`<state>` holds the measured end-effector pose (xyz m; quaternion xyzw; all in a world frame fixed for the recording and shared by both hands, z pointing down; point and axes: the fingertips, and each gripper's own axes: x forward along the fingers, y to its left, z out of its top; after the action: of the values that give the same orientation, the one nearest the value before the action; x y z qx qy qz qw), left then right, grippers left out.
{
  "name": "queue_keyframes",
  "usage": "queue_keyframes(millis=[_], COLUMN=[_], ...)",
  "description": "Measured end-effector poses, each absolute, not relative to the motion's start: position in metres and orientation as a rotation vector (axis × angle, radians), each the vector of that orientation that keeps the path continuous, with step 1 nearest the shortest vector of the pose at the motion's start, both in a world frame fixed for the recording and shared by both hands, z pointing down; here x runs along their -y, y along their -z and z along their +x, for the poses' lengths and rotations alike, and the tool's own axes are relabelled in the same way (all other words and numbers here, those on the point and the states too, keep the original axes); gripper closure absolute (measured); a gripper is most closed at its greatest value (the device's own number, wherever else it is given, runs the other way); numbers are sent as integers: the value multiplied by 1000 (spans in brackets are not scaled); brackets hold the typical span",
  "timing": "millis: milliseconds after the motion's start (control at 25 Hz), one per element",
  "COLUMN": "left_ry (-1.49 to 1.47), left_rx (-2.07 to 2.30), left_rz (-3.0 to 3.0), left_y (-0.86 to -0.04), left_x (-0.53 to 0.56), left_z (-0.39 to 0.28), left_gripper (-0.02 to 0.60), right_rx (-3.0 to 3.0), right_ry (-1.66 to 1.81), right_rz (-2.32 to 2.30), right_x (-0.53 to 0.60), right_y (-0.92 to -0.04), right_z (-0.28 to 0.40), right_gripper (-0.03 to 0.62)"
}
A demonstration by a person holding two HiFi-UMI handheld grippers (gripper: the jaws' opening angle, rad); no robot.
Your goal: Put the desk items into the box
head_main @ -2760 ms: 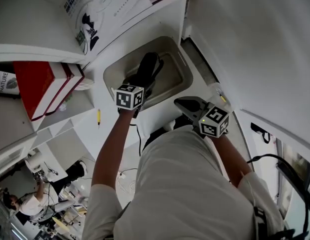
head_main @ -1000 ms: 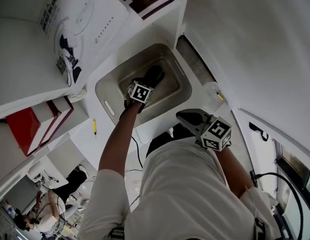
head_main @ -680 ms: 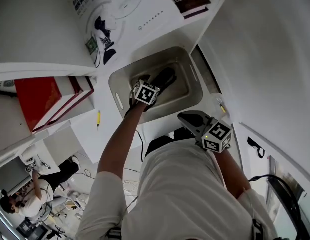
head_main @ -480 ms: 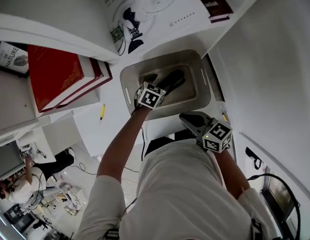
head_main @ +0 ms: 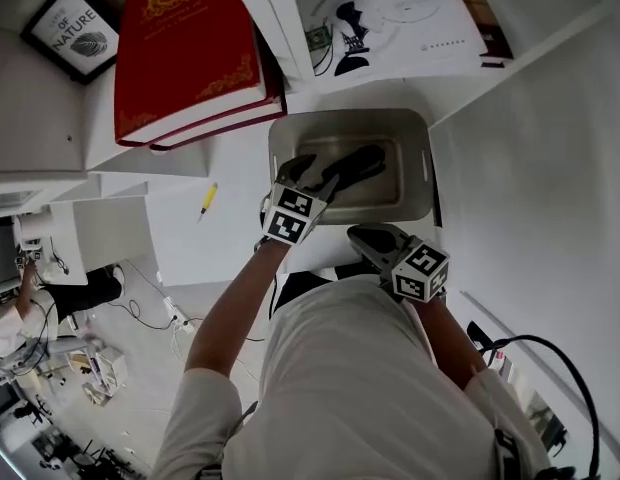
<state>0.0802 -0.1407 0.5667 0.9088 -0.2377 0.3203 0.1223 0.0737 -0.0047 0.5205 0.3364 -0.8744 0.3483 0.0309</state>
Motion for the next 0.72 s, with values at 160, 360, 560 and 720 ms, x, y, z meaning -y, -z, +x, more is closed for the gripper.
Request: queue_keyframes(millis=[160, 360, 560, 720], left_ry=[-858, -759, -678, -614], left_rx=[872, 1042, 1126, 1177], left_rz=[2642, 2579, 2513, 2480], left_y=[-543, -528, -518, -508], left_x=[135, 128, 117, 109], left_z=[46, 3, -42, -77], left_gripper=[365, 414, 457, 462], right_rx=[2708, 2717, 2725, 2757], right_ry=[-1059, -1047, -1015, -997], right_rz=[952, 852, 769, 791], right_x=[2, -1, 3, 16], right_y=[-522, -521, -516, -500], right_z=[59, 37, 5, -17], right_gripper=[594, 594, 594, 594])
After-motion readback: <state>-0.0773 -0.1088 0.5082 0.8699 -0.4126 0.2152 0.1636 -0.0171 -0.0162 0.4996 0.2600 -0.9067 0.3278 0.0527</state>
